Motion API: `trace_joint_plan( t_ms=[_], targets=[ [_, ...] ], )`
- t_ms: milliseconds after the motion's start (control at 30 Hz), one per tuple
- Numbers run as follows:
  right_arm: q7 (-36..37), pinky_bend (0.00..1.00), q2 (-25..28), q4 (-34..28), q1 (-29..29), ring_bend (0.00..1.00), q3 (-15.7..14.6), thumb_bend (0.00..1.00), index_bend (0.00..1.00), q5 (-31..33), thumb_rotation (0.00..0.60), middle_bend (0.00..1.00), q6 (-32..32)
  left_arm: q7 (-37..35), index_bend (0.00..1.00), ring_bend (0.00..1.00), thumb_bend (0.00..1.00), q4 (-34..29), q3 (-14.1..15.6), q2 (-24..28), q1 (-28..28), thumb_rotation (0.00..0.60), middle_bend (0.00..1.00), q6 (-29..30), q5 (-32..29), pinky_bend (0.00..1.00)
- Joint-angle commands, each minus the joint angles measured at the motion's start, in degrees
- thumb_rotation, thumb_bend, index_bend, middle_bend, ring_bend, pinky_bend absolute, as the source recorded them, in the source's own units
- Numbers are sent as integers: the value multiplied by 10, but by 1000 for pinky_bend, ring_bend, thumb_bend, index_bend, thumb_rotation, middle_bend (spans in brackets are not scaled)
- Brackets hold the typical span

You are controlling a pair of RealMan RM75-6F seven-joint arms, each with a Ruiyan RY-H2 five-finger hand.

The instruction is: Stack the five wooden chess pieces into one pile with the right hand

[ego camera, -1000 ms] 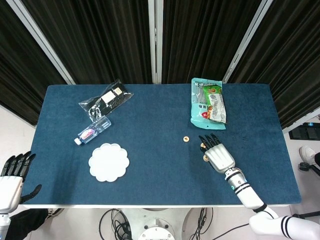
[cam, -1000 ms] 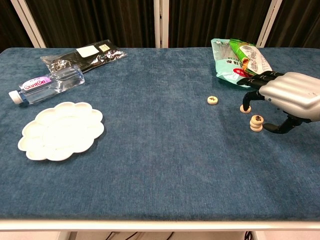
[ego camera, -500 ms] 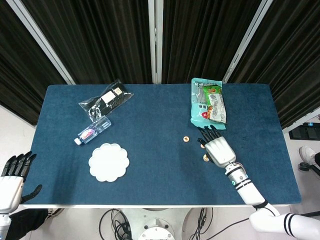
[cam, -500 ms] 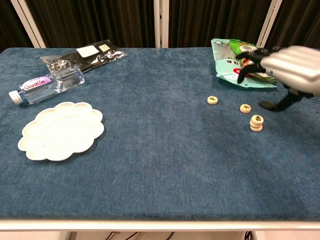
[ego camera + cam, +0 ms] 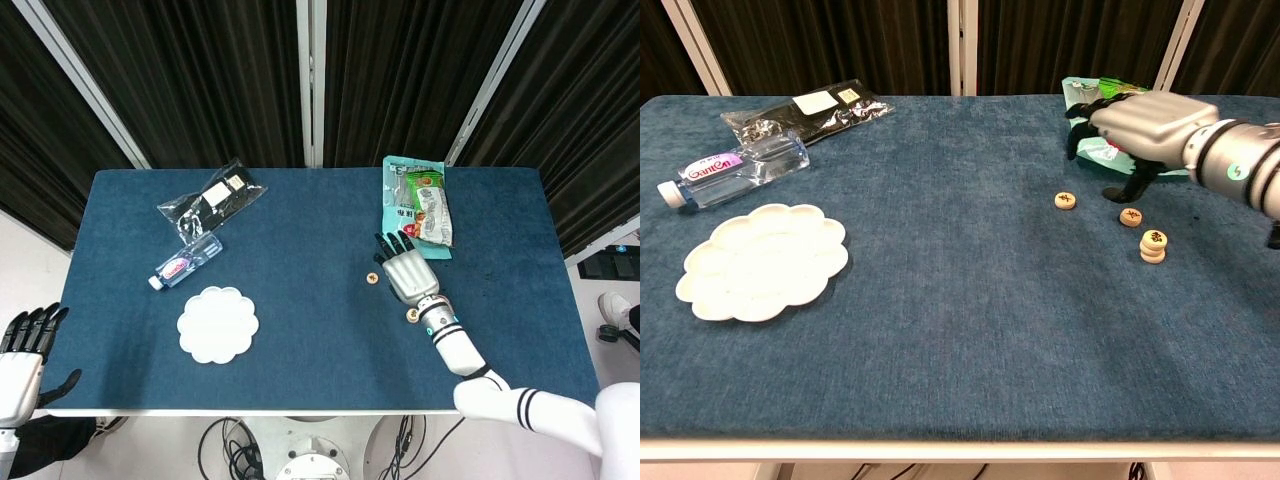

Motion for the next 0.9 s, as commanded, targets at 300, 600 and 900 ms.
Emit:
trace_joint_plan(
  t_ms=[300, 600, 900],
  targets=[
    [-30, 0, -55, 60, 37, 0, -4, 273, 327, 39, 600, 0, -8, -9, 52, 0, 235, 1, -1, 3, 0, 600, 0, -2, -5, 0],
    [-23, 0, -73, 86, 44, 0, -13, 280, 344, 48, 600, 0, -9, -14, 51, 0, 235, 1, -2, 4, 1, 600, 0, 0, -6, 0],
    [-18, 0, -84, 102, 48, 0, -22, 290, 408, 47, 600, 0, -7, -16, 51, 0, 235, 2, -2, 5, 1, 600, 0, 1, -6, 0]
  ],
)
